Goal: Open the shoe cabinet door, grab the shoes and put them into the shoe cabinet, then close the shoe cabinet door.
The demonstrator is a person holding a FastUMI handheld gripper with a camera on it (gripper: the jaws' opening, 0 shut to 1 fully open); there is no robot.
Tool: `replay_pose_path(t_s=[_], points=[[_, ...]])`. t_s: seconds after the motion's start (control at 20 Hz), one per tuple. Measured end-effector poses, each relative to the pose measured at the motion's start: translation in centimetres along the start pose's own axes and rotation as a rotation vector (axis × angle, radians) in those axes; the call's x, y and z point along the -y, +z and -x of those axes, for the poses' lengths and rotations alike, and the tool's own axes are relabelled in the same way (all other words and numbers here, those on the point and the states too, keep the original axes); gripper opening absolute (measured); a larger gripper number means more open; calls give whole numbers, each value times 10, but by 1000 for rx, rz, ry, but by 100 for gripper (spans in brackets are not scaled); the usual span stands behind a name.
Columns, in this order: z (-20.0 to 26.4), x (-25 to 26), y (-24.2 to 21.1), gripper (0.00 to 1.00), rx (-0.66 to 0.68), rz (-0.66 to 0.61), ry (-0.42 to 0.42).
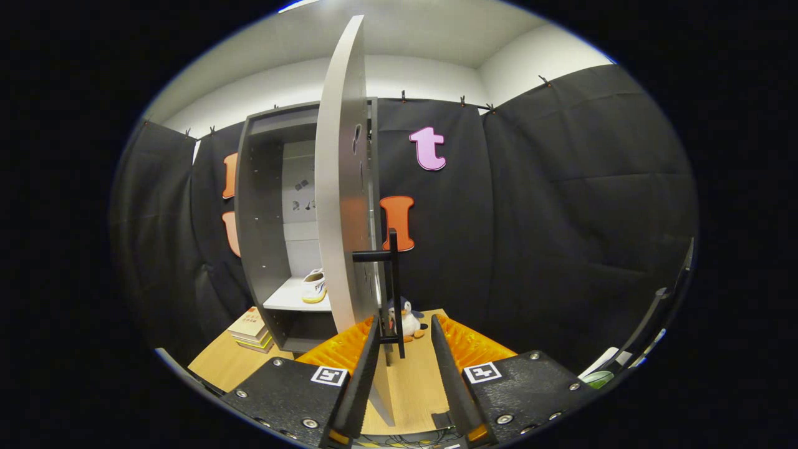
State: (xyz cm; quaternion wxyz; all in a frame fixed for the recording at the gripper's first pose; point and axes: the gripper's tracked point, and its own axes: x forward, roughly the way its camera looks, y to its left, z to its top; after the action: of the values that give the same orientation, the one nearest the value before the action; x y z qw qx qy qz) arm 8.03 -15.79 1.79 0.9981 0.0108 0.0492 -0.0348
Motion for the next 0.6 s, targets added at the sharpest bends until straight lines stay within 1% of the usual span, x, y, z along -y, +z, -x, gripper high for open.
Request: replay_pose_path(t_s=[0.3,0.5,0.6], points=[[0,-55,1,54,12,11,132],[-6,-86,4,54,20,38,203],[-8,-101,5,54,22,25,241]])
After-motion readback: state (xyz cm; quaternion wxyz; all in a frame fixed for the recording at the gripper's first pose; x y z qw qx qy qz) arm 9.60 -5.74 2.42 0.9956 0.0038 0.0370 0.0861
